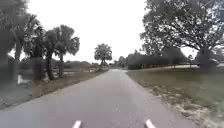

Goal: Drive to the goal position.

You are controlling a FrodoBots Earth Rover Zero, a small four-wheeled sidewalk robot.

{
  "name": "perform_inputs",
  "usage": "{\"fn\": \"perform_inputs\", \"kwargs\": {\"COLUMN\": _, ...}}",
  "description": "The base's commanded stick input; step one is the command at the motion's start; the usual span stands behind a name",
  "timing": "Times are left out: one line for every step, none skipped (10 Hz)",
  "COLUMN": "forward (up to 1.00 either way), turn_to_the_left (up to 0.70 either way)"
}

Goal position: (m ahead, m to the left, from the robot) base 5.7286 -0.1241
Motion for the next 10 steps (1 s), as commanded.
{"fn": "perform_inputs", "kwargs": {"forward": 0.85, "turn_to_the_left": 0.0}}
{"fn": "perform_inputs", "kwargs": {"forward": 0.85, "turn_to_the_left": 0.0}}
{"fn": "perform_inputs", "kwargs": {"forward": 0.85, "turn_to_the_left": 0.0}}
{"fn": "perform_inputs", "kwargs": {"forward": 0.85, "turn_to_the_left": 0.0}}
{"fn": "perform_inputs", "kwargs": {"forward": 0.85, "turn_to_the_left": 0.0}}
{"fn": "perform_inputs", "kwargs": {"forward": 0.85, "turn_to_the_left": 0.0}}
{"fn": "perform_inputs", "kwargs": {"forward": 0.85, "turn_to_the_left": 0.0}}
{"fn": "perform_inputs", "kwargs": {"forward": 0.85, "turn_to_the_left": 0.0}}
{"fn": "perform_inputs", "kwargs": {"forward": 0.85, "turn_to_the_left": 0.0}}
{"fn": "perform_inputs", "kwargs": {"forward": 0.85, "turn_to_the_left": 0.0}}
